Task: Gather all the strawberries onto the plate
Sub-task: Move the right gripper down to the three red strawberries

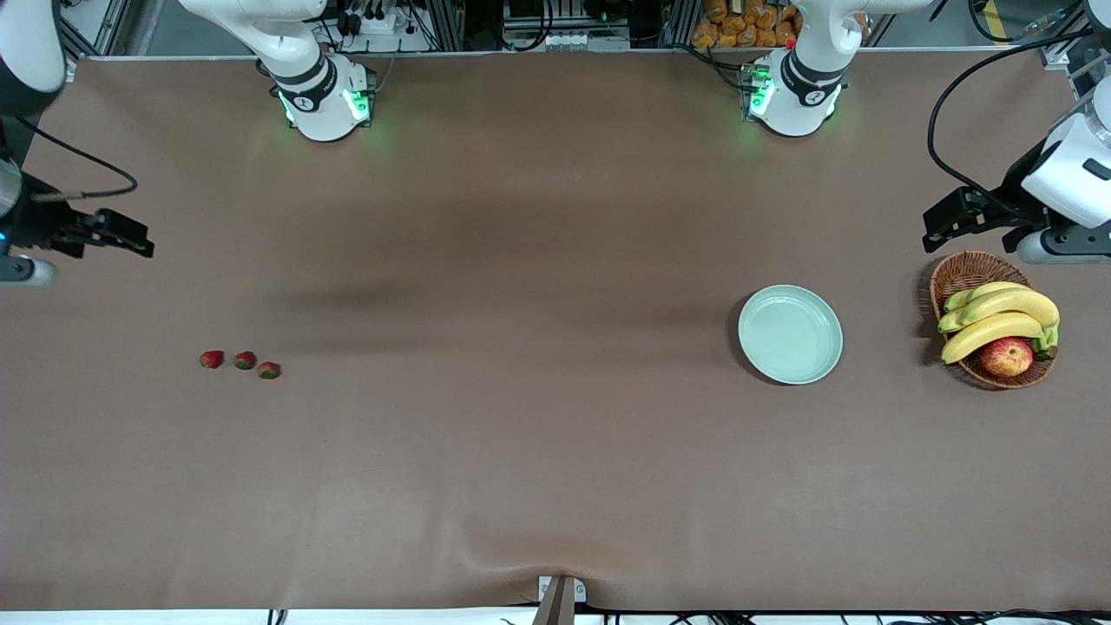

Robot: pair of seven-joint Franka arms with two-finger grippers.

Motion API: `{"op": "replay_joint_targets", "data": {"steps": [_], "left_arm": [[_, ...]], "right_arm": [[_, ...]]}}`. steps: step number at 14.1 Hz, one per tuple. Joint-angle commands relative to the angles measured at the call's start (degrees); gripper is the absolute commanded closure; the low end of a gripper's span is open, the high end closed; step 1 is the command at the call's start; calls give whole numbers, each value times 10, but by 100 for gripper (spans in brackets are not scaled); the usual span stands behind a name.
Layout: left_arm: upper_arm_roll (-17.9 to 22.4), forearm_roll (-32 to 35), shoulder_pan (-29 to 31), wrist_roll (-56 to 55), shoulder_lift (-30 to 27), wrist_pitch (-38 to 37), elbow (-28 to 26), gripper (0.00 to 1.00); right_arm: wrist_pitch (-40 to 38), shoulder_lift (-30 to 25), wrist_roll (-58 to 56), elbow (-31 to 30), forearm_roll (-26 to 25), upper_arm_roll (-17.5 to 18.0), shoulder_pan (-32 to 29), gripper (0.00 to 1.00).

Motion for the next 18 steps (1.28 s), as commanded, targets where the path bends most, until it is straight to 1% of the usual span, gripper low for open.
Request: {"op": "replay_joint_targets", "data": {"steps": [1,3,6,9,18], "left_arm": [[1,1,-6,-5,-2,-4,3,0],[0,0,-5,1,2,-4,6,0],[0,0,-6,0,2,-4,4,0],[0,0,-2,1,2,-4,4,0],[0,-3,-1,0,4,-4,5,0]], "right_arm": [[37,47,-33,-2,-10,4,-3,0],[66,84,-50,-1,-10,4,0,0],[111,135,-51,-2,-9,4,26,0],[155,185,-53,-1,-9,4,25,0],[281,280,-61,1,-9,4,8,0]]}}
